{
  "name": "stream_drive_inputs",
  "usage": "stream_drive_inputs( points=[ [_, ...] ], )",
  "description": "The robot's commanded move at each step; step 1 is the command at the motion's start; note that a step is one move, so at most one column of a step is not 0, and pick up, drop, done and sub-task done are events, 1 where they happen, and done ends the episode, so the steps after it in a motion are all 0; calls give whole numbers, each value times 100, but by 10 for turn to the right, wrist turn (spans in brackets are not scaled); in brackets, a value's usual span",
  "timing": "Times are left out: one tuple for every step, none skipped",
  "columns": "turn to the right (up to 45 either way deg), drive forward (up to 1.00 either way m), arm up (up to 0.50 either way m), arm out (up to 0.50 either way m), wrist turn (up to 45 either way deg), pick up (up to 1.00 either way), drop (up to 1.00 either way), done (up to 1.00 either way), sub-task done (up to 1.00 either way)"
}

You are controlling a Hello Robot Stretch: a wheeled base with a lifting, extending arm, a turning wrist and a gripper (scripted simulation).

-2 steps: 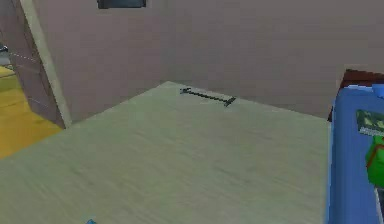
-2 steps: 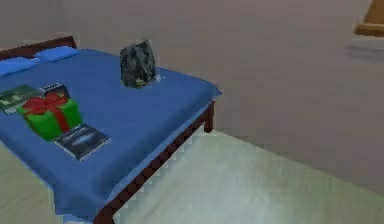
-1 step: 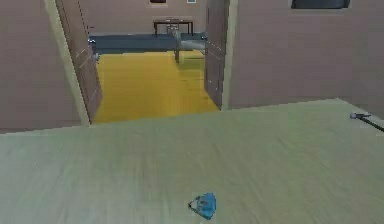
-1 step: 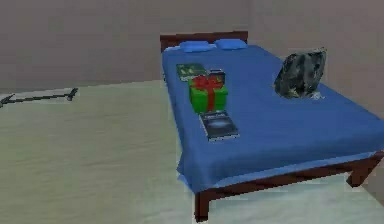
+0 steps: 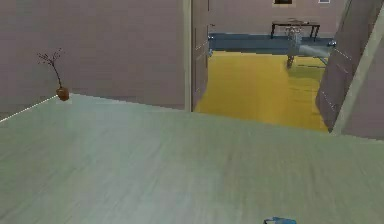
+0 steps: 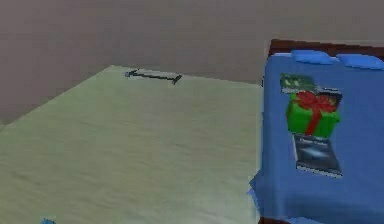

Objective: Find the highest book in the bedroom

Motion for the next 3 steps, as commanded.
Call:
stream_drive_inputs(
  points=[
    [0,90,0,0,0,0,0,0,0],
    [-150,0,0,0,0,0,0,0,0],
    [0,55,0,0,0,0,0,0,0]
  ],
)
